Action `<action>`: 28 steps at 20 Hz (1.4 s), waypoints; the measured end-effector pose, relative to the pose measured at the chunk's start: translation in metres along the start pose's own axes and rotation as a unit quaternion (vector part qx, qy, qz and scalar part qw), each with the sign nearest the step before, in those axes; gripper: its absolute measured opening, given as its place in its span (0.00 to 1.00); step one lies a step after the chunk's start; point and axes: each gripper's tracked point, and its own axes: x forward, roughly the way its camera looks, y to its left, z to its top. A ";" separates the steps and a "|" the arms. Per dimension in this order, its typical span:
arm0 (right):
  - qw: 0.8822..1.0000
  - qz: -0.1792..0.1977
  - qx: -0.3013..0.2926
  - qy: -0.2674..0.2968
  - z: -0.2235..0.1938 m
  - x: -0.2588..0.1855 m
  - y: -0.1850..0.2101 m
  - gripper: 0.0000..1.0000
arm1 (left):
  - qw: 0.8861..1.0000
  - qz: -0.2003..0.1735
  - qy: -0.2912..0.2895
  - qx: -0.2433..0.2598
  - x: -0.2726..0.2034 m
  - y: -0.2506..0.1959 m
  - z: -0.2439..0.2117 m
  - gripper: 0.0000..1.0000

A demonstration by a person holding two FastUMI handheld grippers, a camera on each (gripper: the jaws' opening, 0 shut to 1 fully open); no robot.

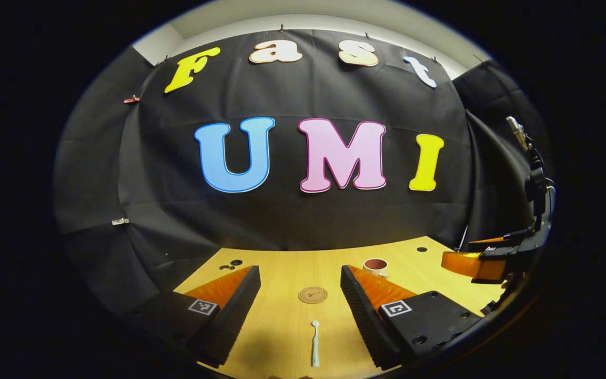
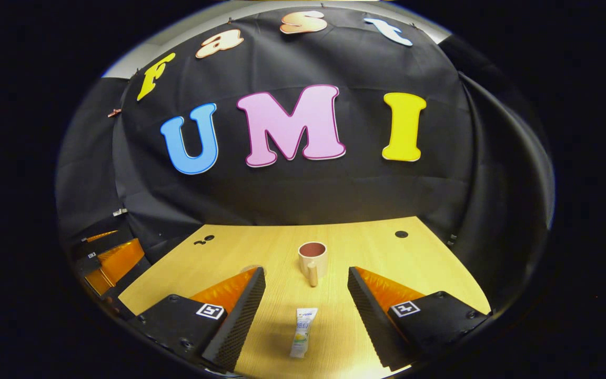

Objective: Put the toothbrush and toothpaste on the desktop into the cup, then pick up the cup and place it on the coaster on the desktop.

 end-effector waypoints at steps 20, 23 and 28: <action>0.959 0.008 -0.012 0.281 -0.166 0.092 -0.005 0.98 | 0.983 0.135 0.119 -0.021 0.019 0.059 -0.077 0.98; 0.947 -0.002 -0.009 0.321 -0.190 0.096 -0.011 0.98 | 0.980 0.142 0.137 -0.016 0.022 0.057 -0.086 0.97; 0.930 0.003 -0.017 0.367 -0.224 0.095 -0.009 0.98 | 0.977 0.141 0.161 -0.007 0.027 0.049 -0.099 0.96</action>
